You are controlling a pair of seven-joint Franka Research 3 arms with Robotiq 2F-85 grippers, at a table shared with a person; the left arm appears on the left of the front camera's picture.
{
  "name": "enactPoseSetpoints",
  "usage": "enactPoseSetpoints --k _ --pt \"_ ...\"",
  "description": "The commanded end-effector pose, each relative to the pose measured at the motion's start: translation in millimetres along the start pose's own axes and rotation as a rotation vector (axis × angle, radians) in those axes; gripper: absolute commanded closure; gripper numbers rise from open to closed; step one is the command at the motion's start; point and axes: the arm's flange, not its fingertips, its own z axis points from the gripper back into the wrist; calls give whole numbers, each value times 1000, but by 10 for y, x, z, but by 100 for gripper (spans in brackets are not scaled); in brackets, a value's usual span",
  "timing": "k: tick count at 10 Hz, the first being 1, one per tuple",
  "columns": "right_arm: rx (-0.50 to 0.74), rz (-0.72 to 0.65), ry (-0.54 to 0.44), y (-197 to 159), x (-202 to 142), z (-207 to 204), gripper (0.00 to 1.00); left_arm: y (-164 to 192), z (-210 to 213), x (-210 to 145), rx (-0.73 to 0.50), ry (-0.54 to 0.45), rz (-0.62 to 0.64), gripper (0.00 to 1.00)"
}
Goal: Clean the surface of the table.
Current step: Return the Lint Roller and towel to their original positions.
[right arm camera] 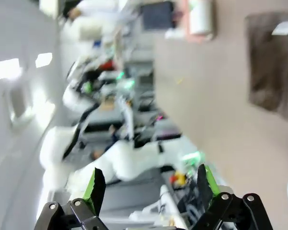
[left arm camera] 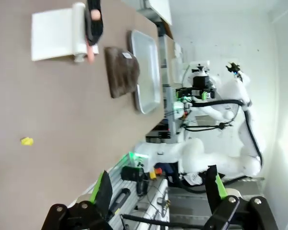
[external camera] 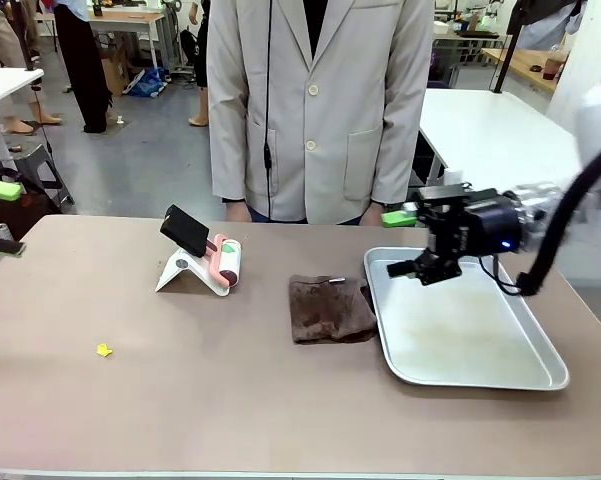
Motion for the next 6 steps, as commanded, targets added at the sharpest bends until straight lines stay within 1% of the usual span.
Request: enactPoseSetpoints --k 1,2,3,4,5,6 --pt "179 50 75 -200 -166 454 0 220 181 -22 -118 -10 -1 0" --pt "227 66 77 -309 -250 672 0 405 361 -43 -157 59 -27 0" --pt "243 69 79 -393 -296 840 0 556 491 -14 -222 61 -42 0" --pt "243 52 39 -462 -317 1003 0 670 542 28 -228 40 -32 0" --pt "249 75 36 -514 -333 1131 0 749 552 60 -252 15 -26 0" --pt "250 85 -6 -562 -339 1227 0 819 572 55 -276 2 -36 0"
